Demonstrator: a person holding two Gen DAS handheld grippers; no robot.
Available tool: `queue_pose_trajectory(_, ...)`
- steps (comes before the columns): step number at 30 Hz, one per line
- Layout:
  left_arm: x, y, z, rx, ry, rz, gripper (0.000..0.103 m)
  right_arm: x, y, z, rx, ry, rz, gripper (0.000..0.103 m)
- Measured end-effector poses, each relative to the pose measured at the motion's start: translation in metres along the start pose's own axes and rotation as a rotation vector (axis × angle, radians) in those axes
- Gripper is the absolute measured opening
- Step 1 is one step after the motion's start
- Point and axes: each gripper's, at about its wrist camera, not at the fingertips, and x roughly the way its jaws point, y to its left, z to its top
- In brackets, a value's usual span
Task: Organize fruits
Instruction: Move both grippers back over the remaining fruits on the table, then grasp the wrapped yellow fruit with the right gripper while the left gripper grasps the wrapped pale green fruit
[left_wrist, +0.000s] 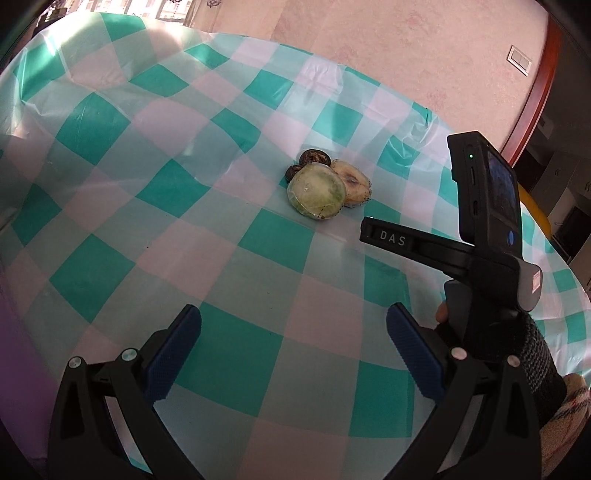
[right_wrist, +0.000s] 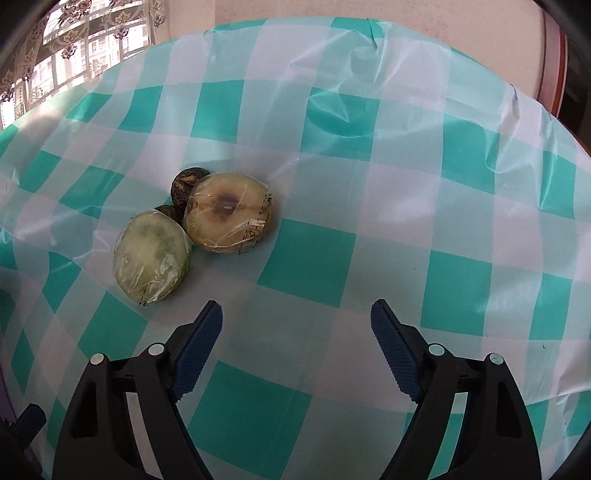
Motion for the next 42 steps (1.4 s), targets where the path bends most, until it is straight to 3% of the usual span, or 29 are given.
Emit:
queue_pose_trajectory(10, -0.001, 0.001, 0.001, -0.012, -0.019, -0.015, 0.101, 0.032, 0.026, 0.037, -0.038, 0.023, 0.059, 0.078)
queue_pose_trajectory(16, 0.000, 0.001, 0.002, -0.017, -0.020, -0.018, 0.101, 0.040, 0.031, 0.047, -0.039, 0.044, 0.048, 0.079)
queue_pose_trajectory(17, 0.000, 0.001, 0.002, -0.017, -0.018, -0.016, 0.101, 0.039, 0.031, 0.046, -0.045, 0.038, 0.066, 0.076)
queue_pose_trajectory(18, 0.000, 0.001, 0.002, -0.017, -0.016, -0.013, 0.101, 0.037, 0.031, 0.046, -0.051, 0.033, 0.094, 0.064)
queue_pose_trajectory(19, 0.000, 0.001, 0.002, -0.017, -0.015, -0.013, 0.101, 0.034, 0.031, 0.046, -0.048, 0.026, 0.098, 0.060)
queue_pose_trajectory(24, 0.005, 0.002, 0.003, -0.019, 0.005, -0.014, 0.101, 0.012, 0.000, 0.037, 0.106, -0.054, 0.134, 0.057)
queue_pose_trajectory(30, 0.021, 0.000, 0.015, -0.029, 0.035, 0.028, 0.101, 0.005, -0.065, 0.009, 0.431, -0.074, 0.309, 0.056)
queue_pose_trajectory(36, 0.063, -0.007, 0.050, -0.081, 0.034, 0.100, 0.101, -0.004, -0.079, 0.000, 0.488, -0.142, 0.378, 0.056)
queue_pose_trajectory(42, 0.112, -0.025, 0.084, -0.039, 0.064, 0.186, 0.101, 0.001, -0.085, -0.006, 0.487, -0.141, 0.349, 0.056)
